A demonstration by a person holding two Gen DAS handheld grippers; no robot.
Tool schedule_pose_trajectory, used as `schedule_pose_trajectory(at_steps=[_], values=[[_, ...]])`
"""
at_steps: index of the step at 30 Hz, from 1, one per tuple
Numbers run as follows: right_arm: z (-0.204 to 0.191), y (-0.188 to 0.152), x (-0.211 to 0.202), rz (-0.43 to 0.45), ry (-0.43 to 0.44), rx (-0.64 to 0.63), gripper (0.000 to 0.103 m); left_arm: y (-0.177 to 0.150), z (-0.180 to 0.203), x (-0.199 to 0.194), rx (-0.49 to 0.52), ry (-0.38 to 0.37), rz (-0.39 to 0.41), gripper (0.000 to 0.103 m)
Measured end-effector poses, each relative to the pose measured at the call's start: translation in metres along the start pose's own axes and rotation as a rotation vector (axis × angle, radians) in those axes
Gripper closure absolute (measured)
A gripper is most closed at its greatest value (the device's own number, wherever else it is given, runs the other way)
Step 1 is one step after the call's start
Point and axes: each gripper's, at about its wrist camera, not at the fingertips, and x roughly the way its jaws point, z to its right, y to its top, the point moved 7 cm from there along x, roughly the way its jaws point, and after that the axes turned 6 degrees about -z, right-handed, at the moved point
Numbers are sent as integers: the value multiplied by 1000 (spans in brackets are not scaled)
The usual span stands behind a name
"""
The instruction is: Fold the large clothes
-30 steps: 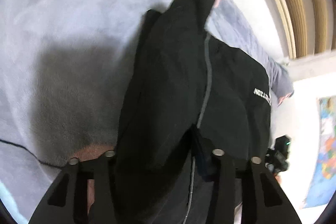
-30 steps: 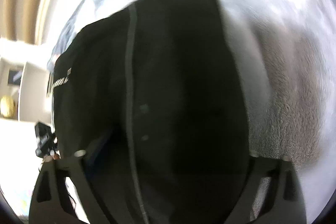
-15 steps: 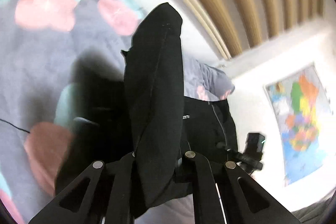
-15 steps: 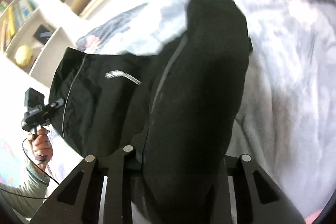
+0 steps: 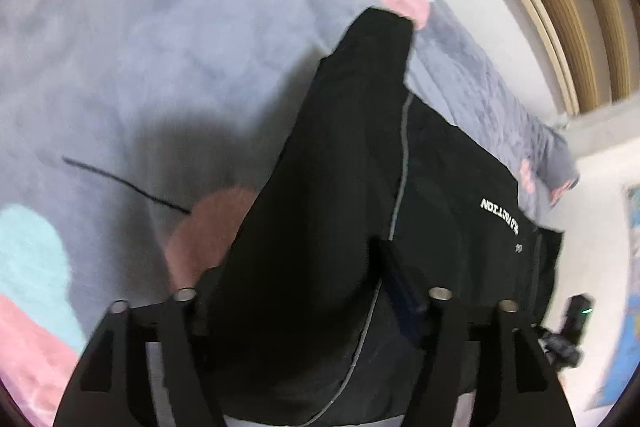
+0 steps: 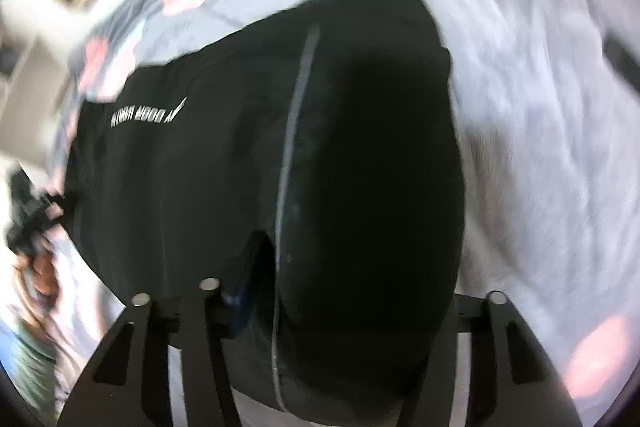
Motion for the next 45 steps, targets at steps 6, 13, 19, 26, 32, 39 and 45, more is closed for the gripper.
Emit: schedule_pose_trajectory(at_steps=[6, 13, 19, 26, 32, 39, 45], values=[[16, -1, 36, -66, 98, 55, 23, 8, -20, 51, -81, -225, -199, 21], [22, 24, 76, -104, 318, 129, 7, 17, 5, 88, -31, -298, -284, 17], [9, 30, 64, -50, 339, 81, 45, 2, 39, 42, 115, -294, -104, 64], [-44, 19, 6, 45, 315, -45, 67, -53, 93, -50, 237, -373, 19, 66], [-68, 14, -11, 114, 278, -166, 67, -108, 111, -117, 265, -394, 87, 66], [-66, -27, -20, 82, 230, -206, 67, -174, 83, -120, 178, -383, 51, 65], [-47, -72, 31, -59, 173, -121, 67, -219, 29, -45, 32, -272, -92, 60]])
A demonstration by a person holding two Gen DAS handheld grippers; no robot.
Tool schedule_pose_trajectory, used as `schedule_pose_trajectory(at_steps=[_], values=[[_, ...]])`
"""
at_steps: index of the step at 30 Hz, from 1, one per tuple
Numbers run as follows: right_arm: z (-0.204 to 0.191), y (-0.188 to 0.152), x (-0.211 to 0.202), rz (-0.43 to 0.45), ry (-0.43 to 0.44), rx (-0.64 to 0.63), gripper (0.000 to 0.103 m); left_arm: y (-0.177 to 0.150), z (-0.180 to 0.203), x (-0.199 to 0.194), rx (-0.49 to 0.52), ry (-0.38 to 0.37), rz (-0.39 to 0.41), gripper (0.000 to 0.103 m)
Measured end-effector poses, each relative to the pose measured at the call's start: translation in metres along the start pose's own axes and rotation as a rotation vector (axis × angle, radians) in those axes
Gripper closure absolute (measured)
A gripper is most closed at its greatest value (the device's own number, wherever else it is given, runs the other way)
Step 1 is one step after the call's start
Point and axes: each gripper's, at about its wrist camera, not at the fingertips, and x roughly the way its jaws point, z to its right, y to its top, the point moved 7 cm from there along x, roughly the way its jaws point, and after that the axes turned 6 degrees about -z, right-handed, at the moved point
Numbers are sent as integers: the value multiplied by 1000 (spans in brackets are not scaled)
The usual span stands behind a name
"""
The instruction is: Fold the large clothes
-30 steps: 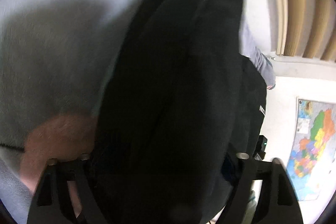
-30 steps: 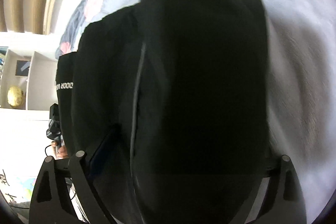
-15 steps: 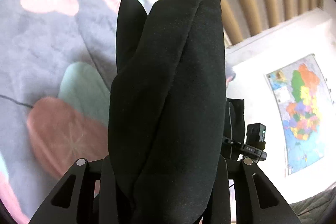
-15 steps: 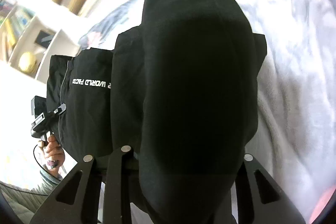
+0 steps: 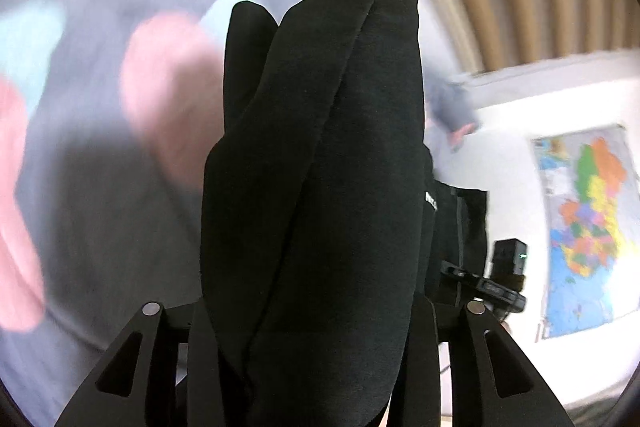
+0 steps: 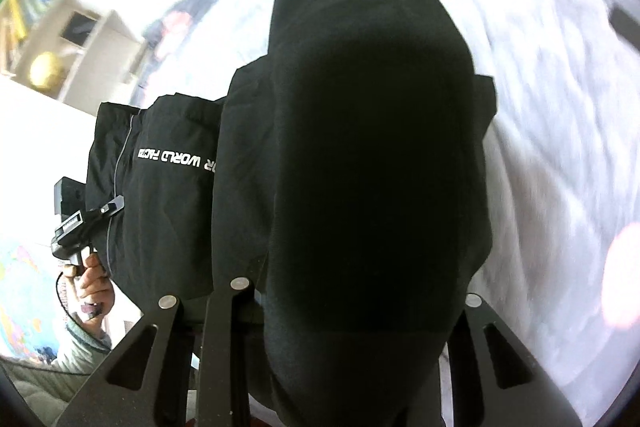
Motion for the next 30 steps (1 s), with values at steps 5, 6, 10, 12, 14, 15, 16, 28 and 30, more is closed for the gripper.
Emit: schedule_pose_trajectory(at_steps=[5, 6, 10, 12, 14, 15, 16, 28, 30], values=[[47, -20, 50, -74, -81, 190, 45, -10, -88, 31, -265, 21, -69, 34], [54, -22, 50, -61, -60, 229, 44, -10, -95, 27, -302, -23, -75, 35], [71, -35, 28, -2, -11, 323, 42, -13, -94, -9, -297, -1, -46, 34], [93, -53, 4, 19, -55, 324, 39, -13, -91, -35, -265, 92, 1, 34], [102, -62, -20, 49, -131, 319, 37, -16, -82, -61, -230, 149, 52, 34], [102, -68, -33, 69, -164, 319, 37, -19, -70, -78, -195, 184, 95, 34], [98, -73, -47, 85, -178, 315, 36, -21, -57, -88, -157, 204, 119, 34], [-24, -101, -11, 75, -367, -5, 31, -73, 36, 13, 312, 501, -27, 34], [-26, -103, 20, 39, -411, -24, 31, -79, 9, 42, 297, 594, -73, 34]])
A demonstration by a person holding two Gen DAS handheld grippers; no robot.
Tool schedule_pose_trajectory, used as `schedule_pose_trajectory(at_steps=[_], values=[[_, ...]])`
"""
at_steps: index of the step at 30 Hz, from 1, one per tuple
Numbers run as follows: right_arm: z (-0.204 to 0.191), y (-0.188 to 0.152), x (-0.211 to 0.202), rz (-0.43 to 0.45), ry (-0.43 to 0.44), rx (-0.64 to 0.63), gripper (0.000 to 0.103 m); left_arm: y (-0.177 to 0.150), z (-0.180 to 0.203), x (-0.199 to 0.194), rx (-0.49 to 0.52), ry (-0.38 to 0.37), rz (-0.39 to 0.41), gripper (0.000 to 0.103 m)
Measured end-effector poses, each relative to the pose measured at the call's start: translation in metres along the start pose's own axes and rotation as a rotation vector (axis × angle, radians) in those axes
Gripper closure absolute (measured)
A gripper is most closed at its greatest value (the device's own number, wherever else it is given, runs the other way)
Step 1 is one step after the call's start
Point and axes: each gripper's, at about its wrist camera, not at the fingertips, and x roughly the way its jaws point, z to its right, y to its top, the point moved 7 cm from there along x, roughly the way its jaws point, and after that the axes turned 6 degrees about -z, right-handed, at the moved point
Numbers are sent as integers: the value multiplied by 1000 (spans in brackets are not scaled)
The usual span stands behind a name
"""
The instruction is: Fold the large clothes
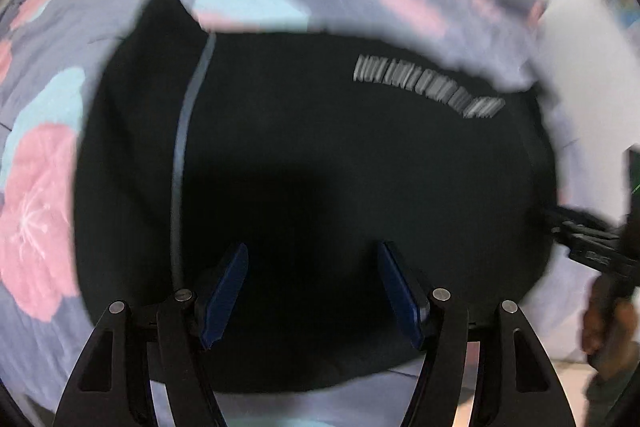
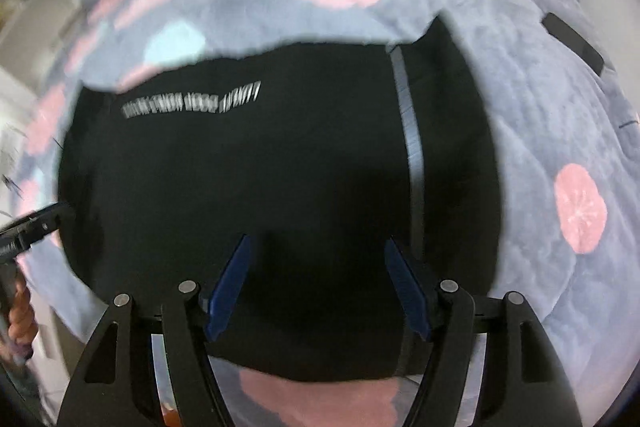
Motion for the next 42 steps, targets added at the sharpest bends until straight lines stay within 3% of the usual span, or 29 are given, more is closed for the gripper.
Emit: schedule_pose_trajectory(at_steps=[3, 6, 10, 14, 16, 18, 24, 29, 32, 36, 42], values=[[-10, -8, 48, -70, -67, -23, 30, -2, -16, 36, -36, 10, -15, 32], [-10, -9, 60, -96, -63, 27, 29, -3, -16, 28, -18, 18, -25, 32], [-3, -11, 49, -163, 27, 143, 29, -11, -15, -4, 21, 34, -7, 32], [-10, -21, 19, -163, 3, 133, 29, -18, -13, -45, 19, 36, 50, 32], [-20, -28, -2, -156, 38, 139, 29, -21, -9, -72, 15, 47, 92, 32], [-31, -32, -27, -128, 61, 137, 29, -22, -5, -102, 24, 80, 161, 32], [-54, -28, -103, 10, 14, 93, 29, -9, 5, -167, -9, 159, 293, 32], [-70, -19, -163, 139, -43, 70, 29, -8, 12, -218, -60, 228, 348, 31], [-79, -17, -196, 217, -79, 46, 22, -9, 18, -235, -60, 275, 357, 31], [-85, -18, -220, 266, -119, 28, 21, -13, 23, -239, -16, 358, 301, 30], [-92, -20, -238, 303, -148, 2, 21, -16, 36, -251, -1, 343, 335, 30]])
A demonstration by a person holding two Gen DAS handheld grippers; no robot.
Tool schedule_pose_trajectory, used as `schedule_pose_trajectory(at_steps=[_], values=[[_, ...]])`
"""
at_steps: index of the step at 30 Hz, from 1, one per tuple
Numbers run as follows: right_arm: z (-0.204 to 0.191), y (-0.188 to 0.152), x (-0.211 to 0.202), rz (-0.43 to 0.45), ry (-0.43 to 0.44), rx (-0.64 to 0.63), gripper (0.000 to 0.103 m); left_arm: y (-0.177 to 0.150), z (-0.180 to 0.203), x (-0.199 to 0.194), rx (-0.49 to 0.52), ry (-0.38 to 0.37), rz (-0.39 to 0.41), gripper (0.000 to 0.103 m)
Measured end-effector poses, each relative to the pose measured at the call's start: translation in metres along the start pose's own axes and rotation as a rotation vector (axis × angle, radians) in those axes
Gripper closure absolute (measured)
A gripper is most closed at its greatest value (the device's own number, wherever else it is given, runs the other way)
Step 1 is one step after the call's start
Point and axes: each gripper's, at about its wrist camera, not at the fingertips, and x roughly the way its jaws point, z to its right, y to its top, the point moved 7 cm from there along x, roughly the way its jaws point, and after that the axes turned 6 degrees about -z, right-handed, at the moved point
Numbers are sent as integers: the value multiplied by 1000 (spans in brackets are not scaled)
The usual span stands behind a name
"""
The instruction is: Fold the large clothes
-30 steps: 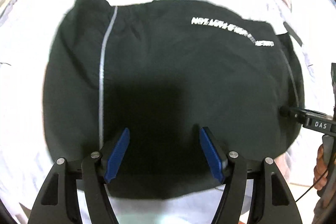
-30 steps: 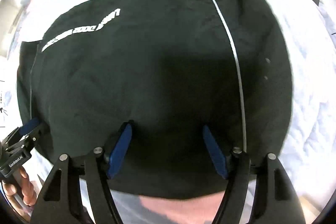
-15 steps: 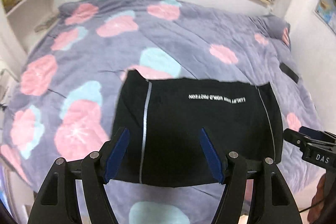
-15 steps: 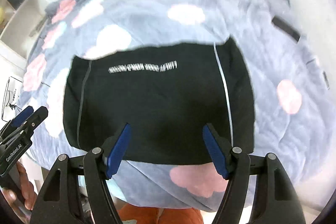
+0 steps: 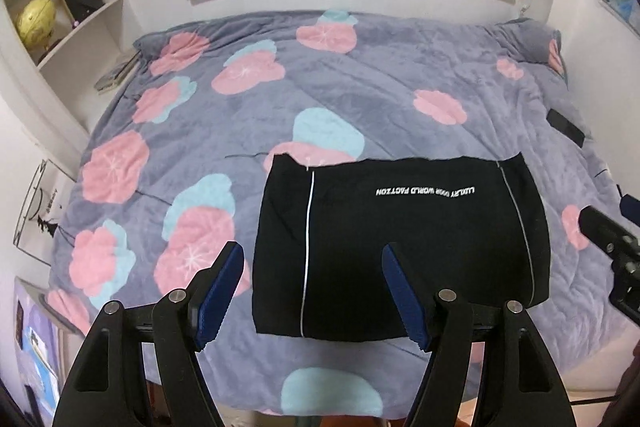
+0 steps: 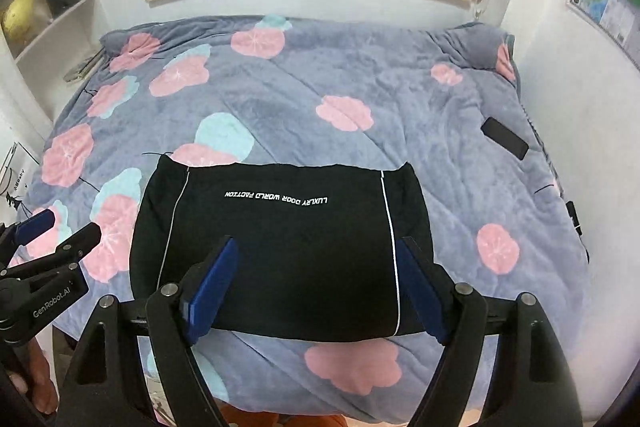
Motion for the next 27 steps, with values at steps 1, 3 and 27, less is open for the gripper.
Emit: schedule_pose_trajectory(at_steps=[1, 3, 27], values=[[0, 0, 0, 1, 2, 1, 21, 1, 0, -3, 3, 5, 11, 30], [-1, -2, 1, 2, 6, 3, 21, 0, 1, -6, 5, 18, 27, 30], [-10, -26, 38, -113, 30, 5, 21, -22, 6, 8, -12, 9, -29, 30]])
